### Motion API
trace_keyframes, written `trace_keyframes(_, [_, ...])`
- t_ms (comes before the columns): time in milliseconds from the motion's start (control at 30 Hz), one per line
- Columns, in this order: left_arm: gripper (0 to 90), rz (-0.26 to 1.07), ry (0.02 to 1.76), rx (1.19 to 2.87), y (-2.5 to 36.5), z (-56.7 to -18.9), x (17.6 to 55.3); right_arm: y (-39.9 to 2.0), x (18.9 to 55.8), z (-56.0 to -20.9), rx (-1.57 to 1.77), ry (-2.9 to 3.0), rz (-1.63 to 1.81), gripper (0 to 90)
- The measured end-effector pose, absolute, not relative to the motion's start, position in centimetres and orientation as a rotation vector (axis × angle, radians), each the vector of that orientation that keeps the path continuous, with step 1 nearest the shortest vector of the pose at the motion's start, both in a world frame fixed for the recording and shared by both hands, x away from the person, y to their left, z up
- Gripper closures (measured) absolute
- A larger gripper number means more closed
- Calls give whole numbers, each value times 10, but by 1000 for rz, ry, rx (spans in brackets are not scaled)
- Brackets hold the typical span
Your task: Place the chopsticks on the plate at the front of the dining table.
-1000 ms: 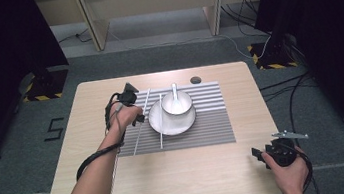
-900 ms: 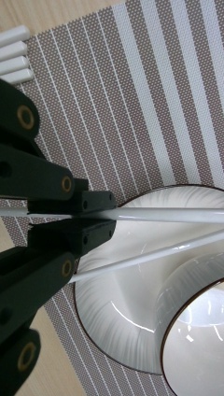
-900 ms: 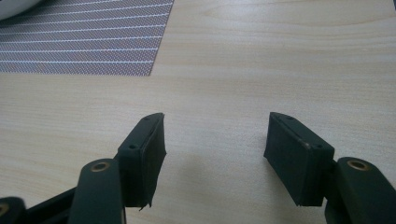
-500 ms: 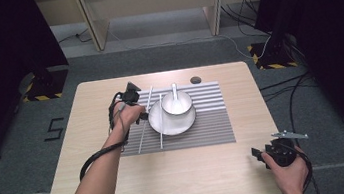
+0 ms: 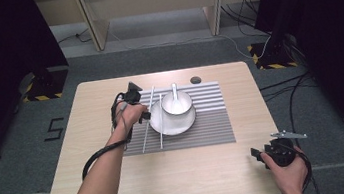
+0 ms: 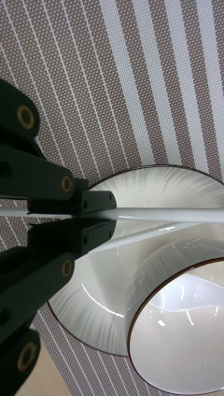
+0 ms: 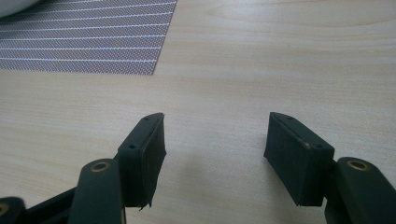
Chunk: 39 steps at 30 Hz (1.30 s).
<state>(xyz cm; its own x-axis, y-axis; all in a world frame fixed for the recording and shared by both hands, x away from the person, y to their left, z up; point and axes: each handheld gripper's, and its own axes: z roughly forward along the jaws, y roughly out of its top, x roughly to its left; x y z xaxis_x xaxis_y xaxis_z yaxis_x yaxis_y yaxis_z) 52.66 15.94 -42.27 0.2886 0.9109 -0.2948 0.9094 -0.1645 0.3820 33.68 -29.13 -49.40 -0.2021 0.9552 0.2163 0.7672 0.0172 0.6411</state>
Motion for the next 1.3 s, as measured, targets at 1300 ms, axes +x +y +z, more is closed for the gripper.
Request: trace_keyframes(1300, [847, -30, 1686, 1980, 153, -446, 533, -290, 338, -494, 1773, 2034, 967, 381])
